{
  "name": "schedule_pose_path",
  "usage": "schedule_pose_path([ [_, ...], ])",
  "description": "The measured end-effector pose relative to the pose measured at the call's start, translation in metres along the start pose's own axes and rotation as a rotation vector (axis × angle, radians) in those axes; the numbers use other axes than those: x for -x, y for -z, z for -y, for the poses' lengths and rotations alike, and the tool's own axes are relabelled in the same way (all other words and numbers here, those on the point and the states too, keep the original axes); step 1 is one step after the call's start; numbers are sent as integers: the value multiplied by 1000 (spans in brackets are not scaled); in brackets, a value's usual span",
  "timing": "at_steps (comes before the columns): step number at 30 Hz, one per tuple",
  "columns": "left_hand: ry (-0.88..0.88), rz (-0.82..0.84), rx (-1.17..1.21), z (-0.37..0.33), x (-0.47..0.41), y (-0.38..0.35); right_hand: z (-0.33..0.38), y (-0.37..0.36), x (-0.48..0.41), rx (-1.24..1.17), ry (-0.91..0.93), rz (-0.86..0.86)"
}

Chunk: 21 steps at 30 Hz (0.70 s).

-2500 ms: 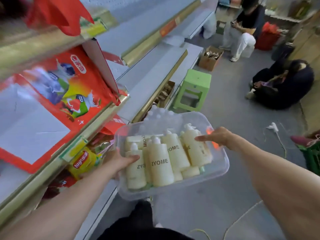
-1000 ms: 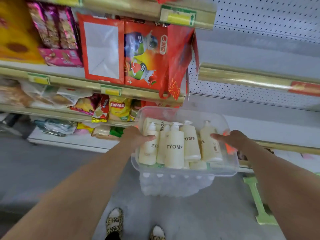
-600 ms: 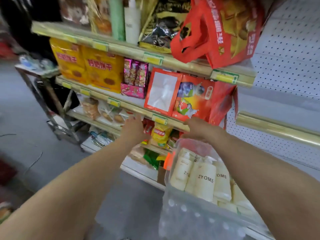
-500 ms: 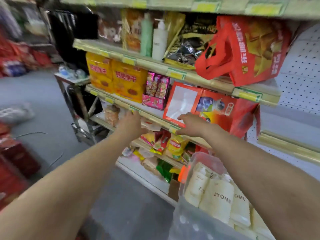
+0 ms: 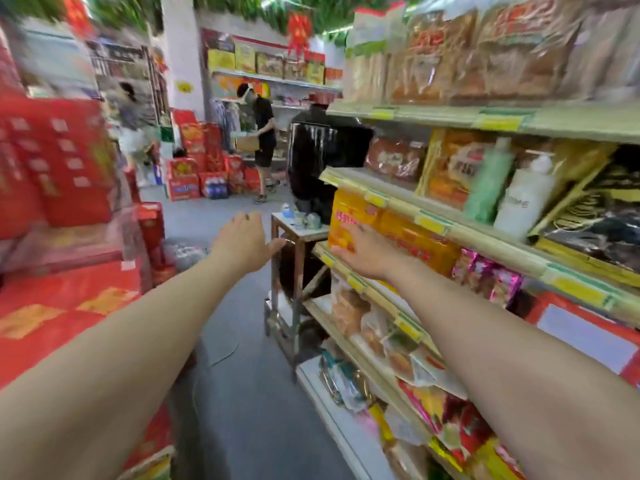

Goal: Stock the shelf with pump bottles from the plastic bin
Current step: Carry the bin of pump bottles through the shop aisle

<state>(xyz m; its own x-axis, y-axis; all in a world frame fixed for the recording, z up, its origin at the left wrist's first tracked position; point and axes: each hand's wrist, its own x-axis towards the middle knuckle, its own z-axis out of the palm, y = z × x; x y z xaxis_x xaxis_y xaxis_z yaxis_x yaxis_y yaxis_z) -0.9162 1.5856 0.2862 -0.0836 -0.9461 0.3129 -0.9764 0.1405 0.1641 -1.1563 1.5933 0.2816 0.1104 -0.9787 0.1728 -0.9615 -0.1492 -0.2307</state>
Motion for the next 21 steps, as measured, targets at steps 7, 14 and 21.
schedule_pose_path([
  [7,133,-18,-14,80,-117,-18,47,-27,-156,-37,46,13],
  [14,231,-12,-22,121,-220,-61,60,-66,-296,-17,119,55],
  [21,380,-79,-34,150,-326,-106,60,-98,-441,1,253,75],
])
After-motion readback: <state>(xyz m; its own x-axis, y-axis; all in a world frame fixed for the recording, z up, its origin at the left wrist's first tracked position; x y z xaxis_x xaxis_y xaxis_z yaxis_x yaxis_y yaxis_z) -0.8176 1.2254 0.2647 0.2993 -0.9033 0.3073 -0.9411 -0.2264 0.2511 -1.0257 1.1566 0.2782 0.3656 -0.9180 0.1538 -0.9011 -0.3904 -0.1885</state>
